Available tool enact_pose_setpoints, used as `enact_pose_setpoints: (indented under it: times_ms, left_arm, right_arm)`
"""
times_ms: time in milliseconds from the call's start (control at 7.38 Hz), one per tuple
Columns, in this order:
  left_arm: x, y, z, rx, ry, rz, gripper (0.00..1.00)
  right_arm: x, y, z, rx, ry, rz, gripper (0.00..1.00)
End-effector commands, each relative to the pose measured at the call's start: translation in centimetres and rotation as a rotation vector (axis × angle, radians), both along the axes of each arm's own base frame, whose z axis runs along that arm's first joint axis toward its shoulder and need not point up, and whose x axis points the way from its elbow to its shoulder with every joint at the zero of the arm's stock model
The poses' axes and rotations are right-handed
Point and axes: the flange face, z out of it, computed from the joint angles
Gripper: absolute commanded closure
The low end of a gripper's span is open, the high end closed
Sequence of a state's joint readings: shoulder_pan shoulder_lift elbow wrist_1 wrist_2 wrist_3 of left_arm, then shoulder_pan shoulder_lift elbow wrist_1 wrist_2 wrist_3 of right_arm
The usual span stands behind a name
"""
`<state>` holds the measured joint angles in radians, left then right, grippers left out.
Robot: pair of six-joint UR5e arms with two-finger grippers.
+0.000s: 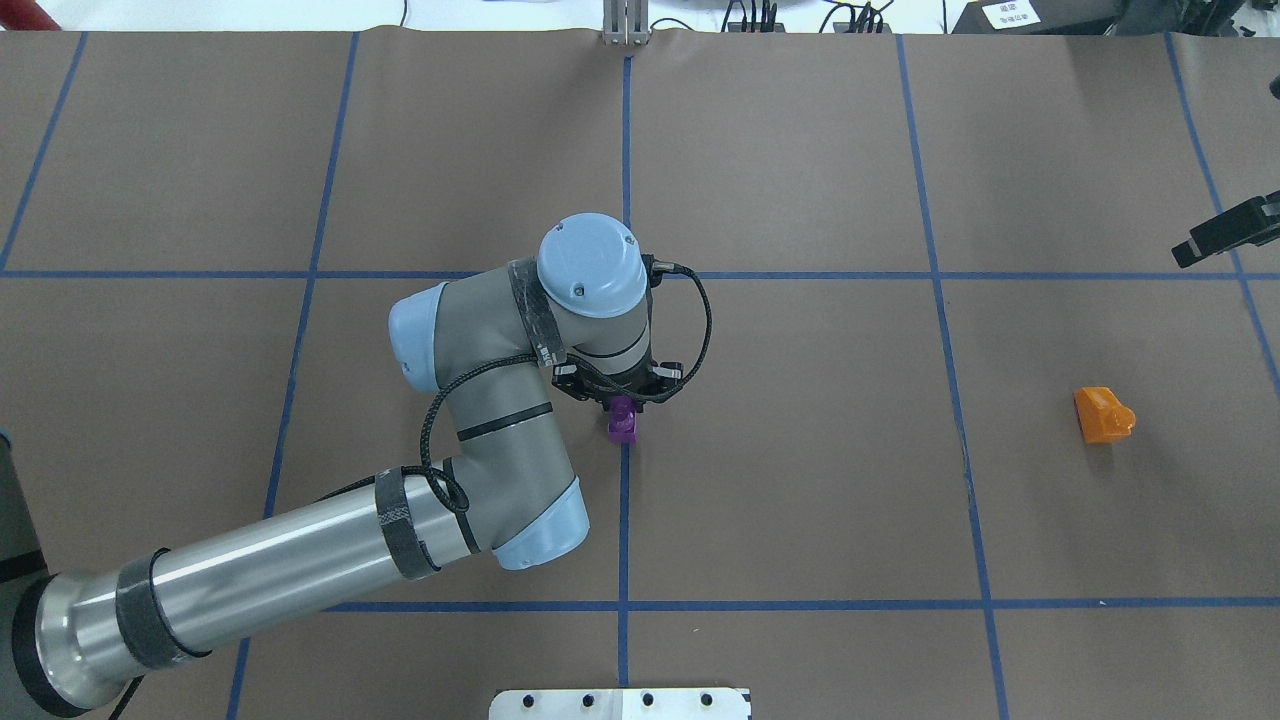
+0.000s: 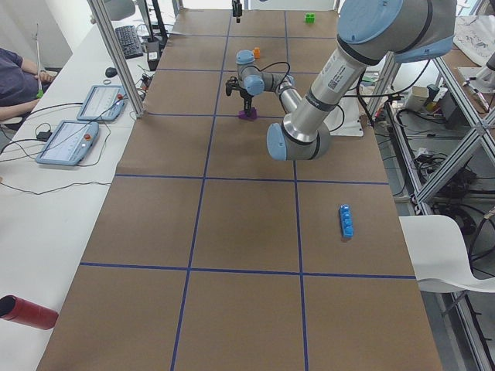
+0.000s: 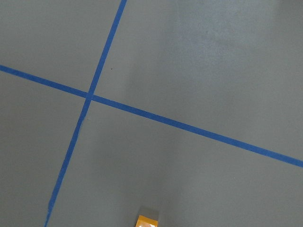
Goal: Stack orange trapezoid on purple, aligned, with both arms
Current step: 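Carry the purple block with the left gripper to the table center, then release the purple block with the left gripper while the right gripper nears the orange block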
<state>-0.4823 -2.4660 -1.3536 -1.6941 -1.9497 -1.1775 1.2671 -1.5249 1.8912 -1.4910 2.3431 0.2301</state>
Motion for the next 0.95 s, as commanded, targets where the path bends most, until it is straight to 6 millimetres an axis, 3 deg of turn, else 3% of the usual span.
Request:
enact_pose_setpoints:
  times_ms: [0,136,271,542,678,814]
  left_arm:
    - [0.2,-0.1,0.3,-0.003,-0.005,0.000,0.43]
    - [0.7,0.6,0.4,-0.002,-0.006,0.012,0.08]
    - [1.0,1.1,0.2,-0.004,-0.005,0.017,0.00]
    - [-0.9,0.4,-1.5,0.008,0.027,0.007,0.00]
    - [-4.6,-0.7,-2.6,-0.011,0.068,0.017,0.01]
    - [-10.3,-2.1,-1.7,-0.051,0.086,0.032,0.01]
  right_arm:
    - [0.0,0.0,0.1,-0.001,0.000,0.000,0.00]
    - [0.0,0.0,0.1,-0.001,0.000,0.000,0.00]
    - [0.0,0.0,0.2,-0.004,0.001,0.000,0.00]
    - [-0.4,0.4,0.4,-0.025,-0.001,0.004,0.00]
    - [-1.4,0.9,0.2,-0.055,-0.003,0.015,0.00]
    - [-2.5,1.8,0.5,-0.075,-0.003,0.018,0.00]
